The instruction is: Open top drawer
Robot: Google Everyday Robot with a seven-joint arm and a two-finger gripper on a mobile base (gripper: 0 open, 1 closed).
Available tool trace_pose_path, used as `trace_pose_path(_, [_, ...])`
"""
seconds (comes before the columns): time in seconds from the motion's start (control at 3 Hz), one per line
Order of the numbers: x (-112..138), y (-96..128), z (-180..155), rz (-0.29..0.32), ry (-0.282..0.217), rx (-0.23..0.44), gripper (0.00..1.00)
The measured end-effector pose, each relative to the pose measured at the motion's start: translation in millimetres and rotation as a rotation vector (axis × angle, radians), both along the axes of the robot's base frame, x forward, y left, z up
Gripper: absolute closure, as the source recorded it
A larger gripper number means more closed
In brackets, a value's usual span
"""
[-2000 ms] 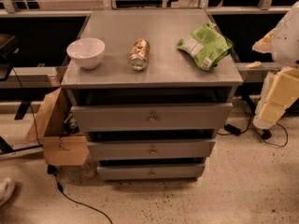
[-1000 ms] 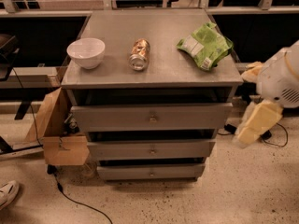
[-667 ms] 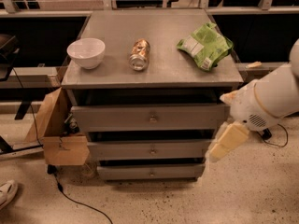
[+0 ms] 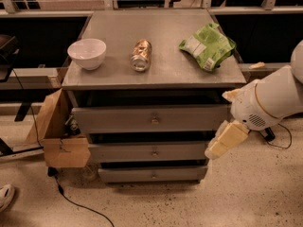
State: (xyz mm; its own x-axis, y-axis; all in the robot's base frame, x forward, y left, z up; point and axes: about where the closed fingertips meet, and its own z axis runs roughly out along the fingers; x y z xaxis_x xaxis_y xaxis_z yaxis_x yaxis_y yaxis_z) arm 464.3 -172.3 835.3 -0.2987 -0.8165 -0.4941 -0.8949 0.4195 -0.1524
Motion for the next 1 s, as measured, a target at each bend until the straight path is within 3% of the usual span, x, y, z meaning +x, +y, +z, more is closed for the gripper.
trace_pose_path(0.67, [40, 47, -6, 0.091, -0.108, 0.121, 0.0])
trace_pose_path(1.0, [65, 77, -22, 0.131, -0.104, 0.152, 0.0])
